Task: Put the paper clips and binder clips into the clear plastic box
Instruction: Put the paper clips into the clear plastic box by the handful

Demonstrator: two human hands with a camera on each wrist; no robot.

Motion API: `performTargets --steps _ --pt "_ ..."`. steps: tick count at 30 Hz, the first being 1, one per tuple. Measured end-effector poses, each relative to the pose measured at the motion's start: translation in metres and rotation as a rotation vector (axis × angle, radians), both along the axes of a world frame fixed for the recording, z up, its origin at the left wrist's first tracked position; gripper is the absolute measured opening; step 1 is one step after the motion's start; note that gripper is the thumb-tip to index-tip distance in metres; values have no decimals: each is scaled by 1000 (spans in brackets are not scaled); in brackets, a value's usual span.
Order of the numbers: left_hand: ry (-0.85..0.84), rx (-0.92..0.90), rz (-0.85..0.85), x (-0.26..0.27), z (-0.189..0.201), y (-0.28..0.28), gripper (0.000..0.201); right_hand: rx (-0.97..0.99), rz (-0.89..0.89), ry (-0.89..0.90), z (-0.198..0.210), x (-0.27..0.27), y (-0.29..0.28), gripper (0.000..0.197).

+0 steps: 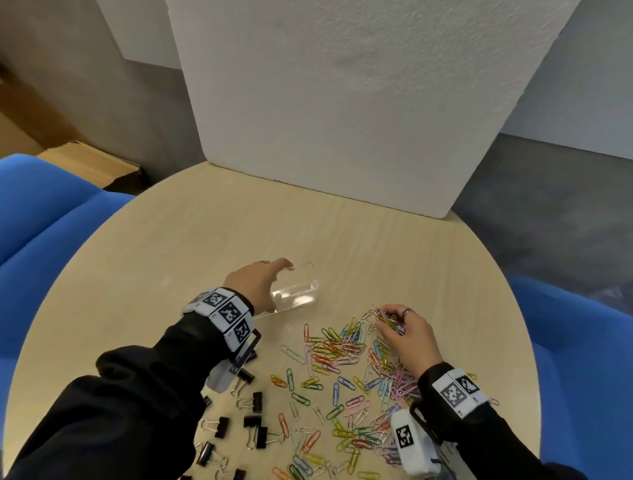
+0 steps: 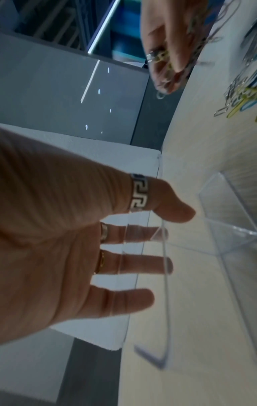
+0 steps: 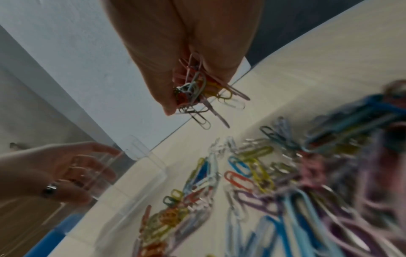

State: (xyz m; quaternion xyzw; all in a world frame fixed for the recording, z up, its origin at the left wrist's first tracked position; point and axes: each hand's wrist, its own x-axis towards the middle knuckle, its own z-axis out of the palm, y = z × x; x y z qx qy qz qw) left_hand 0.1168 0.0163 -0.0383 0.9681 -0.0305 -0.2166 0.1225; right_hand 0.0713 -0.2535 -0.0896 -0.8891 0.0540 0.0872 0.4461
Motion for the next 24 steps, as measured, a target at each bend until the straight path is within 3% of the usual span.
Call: performTargets --steps 12,18,24 --pt "15 -321 103 -3 -18 9 72 105 403 -122 63 65 80 27" --pt "11 -352 130 -2 -21 9 65 20 553 -165 40 69 109 23" --pt "3 -341 131 -2 -27 12 56 -121 663 -402 10 60 111 27"
